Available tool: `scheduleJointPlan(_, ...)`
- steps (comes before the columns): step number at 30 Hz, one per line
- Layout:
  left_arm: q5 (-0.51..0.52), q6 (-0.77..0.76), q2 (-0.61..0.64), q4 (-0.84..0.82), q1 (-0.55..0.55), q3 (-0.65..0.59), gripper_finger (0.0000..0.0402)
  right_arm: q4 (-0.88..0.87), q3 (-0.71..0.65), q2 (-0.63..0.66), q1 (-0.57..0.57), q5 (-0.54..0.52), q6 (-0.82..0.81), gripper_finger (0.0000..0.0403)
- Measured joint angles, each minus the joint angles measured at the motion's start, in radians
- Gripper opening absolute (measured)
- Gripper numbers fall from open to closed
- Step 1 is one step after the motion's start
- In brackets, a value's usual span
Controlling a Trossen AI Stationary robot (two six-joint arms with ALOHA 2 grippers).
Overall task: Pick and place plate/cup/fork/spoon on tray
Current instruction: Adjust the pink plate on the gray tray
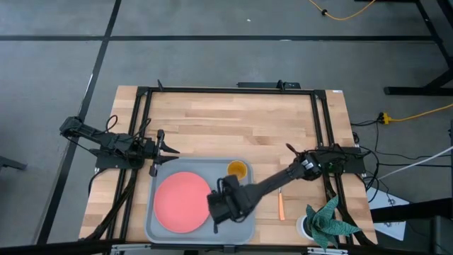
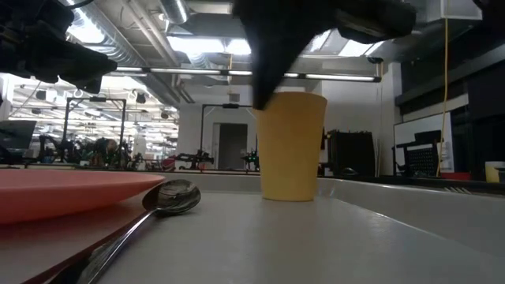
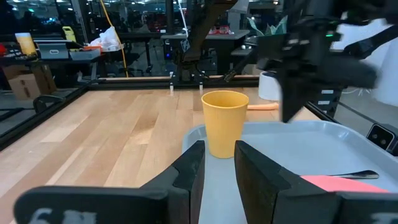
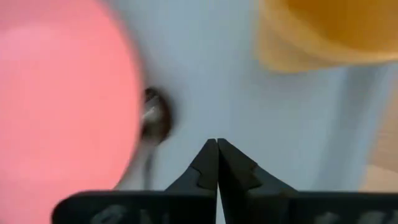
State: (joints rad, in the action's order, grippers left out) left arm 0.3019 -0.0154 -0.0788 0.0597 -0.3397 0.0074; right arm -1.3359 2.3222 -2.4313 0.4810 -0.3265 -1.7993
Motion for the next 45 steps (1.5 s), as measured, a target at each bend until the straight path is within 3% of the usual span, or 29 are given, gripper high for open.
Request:
scheduleJointPlan(5, 0.000, 0.000, 0.000, 0.000, 0.000, 0.000, 0.0080, 0.224, -0.001, -0.023, 0.055, 0.027, 0.141, 0.0004)
scheduleJointPlan(9, 0.000, 0.000, 0.000, 0.000, 0.000, 0.000, 0.0080, 0.322, -0.003, -0.071, 0.077, 0.052, 0.163, 0.0005)
scheduleJointPlan(15, 0.000, 0.000, 0.000, 0.000, 0.000, 0.000, 0.0080, 0.322, -0.004, -0.132, 0.067, 0.064, 0.194, 0.0005)
scheduleJointPlan(30, 0.000, 0.000, 0.000, 0.000, 0.000, 0.000, 0.0080, 0.314, -0.004, -0.137, -0.024, 0.071, 0.288, 0.0006)
scheduleJointPlan(45, 0.000, 0.000, 0.000, 0.000, 0.000, 0.000, 0.0080, 0.399, -0.004, -0.137, -0.044, 0.100, 0.368, 0.0006)
